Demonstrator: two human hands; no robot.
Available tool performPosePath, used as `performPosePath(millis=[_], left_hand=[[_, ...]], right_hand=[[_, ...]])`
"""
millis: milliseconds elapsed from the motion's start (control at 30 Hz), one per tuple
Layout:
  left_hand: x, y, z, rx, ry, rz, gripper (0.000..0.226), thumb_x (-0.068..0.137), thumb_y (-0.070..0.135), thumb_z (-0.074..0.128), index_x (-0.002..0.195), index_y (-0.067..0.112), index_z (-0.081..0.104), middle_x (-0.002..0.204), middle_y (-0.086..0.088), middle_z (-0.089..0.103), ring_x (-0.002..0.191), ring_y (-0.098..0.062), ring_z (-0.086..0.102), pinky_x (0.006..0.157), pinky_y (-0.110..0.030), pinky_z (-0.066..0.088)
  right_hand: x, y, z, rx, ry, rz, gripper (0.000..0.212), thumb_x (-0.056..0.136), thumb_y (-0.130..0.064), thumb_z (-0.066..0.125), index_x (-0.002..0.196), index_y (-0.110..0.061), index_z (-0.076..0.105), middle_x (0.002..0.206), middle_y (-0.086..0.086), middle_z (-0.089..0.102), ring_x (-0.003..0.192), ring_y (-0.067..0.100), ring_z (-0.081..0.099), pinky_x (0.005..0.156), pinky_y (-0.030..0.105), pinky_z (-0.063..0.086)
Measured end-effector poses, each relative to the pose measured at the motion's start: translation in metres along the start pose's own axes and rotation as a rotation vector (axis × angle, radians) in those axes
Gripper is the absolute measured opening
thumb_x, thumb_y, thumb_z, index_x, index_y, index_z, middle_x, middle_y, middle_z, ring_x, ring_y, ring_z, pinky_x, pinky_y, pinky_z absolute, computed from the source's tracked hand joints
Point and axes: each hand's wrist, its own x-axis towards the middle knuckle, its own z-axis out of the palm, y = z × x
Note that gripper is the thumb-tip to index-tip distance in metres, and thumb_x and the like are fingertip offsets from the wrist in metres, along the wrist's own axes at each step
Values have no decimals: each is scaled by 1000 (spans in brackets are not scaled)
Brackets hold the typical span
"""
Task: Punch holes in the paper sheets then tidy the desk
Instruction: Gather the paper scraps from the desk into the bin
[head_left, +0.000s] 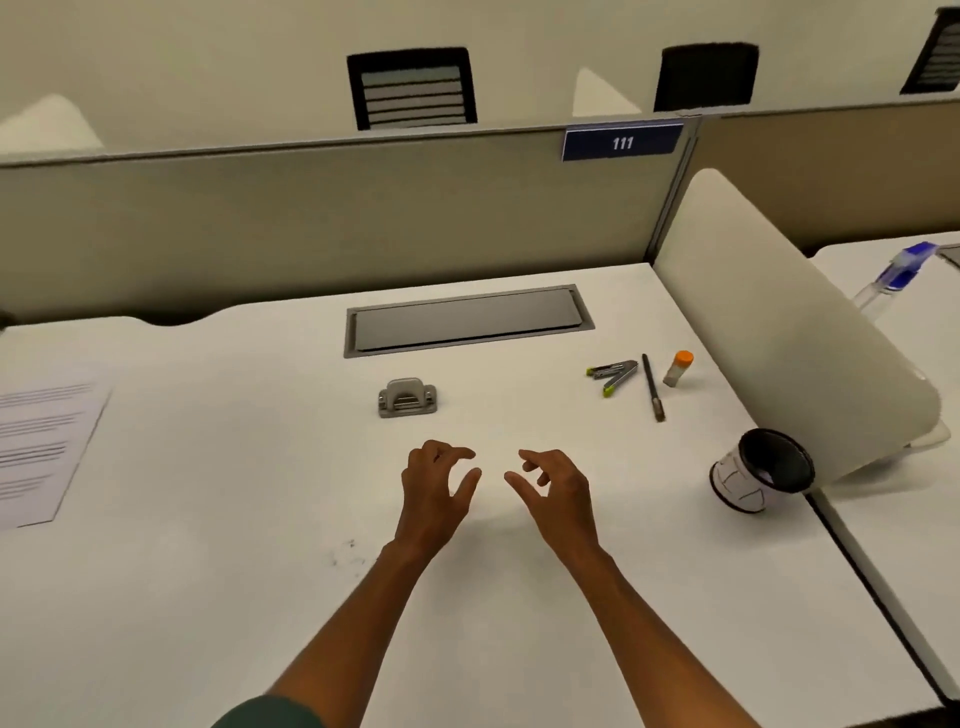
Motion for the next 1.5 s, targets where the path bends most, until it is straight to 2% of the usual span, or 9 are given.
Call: performPosePath(millis=[267,367,433,633,767,1067,1200,1267,1500], left_hand=[[-40,-89,-65,38,42,-127,22,85,24,72,106,23,67,101,5,56,97,-17,51,84,-34,37],[-53,-118,-79,62,7,-175,25,85,27,72,109,24,67,102,5,55,98,-17,50,85,-33,36],[-60,-135,-87,86,-37,-198,30,85,31,71,114,24,66,104,3,54,101,-19,50,88,-34,37],[-77,-171,-105,118,-127,-198,40,82,42,73,119,30,65,103,4,48,99,-18,44,86,-32,30],[-79,-177,-113,112,-184,-133,46,76,50,75,119,35,66,103,6,45,98,-15,41,85,-30,27],[-76,-178,-108,92,-215,-61,34,77,52,71,110,43,70,105,9,42,100,-12,39,85,-29,21],[-72,-173,-100,55,-187,-59,23,77,44,75,100,40,75,102,10,46,99,-13,42,85,-30,22],[-72,-172,-97,23,-168,-65,18,77,40,77,95,38,76,100,11,48,98,-12,43,85,-30,22],[-75,-168,-93,-32,-121,-90,2,79,25,77,80,27,76,96,9,53,97,-13,45,85,-32,21]], right_hand=[[-23,-24,81,-73,-173,-54,37,78,-32,78,112,-22,67,98,-9,62,86,11,55,71,18,45],[-33,-26,104,-138,-230,-42,40,77,-34,78,114,-22,68,99,-5,62,92,15,54,82,29,47],[-40,-28,117,-185,-260,-41,43,76,-37,79,115,-23,68,100,-6,61,95,15,53,86,32,45],[-62,-35,146,-309,-379,-63,54,71,-48,78,119,-28,67,103,-9,56,98,14,47,86,30,32],[-70,-42,157,-363,-417,-104,49,69,-50,79,113,-32,70,100,-11,54,96,14,46,84,31,31],[-78,-43,169,-280,-310,-49,22,71,-43,79,91,-33,77,87,-16,64,90,13,52,84,36,35],[-81,-45,178,-295,-256,-96,7,75,-34,80,81,-31,78,78,-15,66,83,16,53,73,39,39],[-82,-47,181,-309,-232,-97,3,76,-32,79,78,-31,77,76,-14,67,81,16,54,71,35,36],[-88,-51,187,-360,-205,-90,8,85,-25,69,77,-27,71,80,-13,65,85,16,53,72,31,27]])
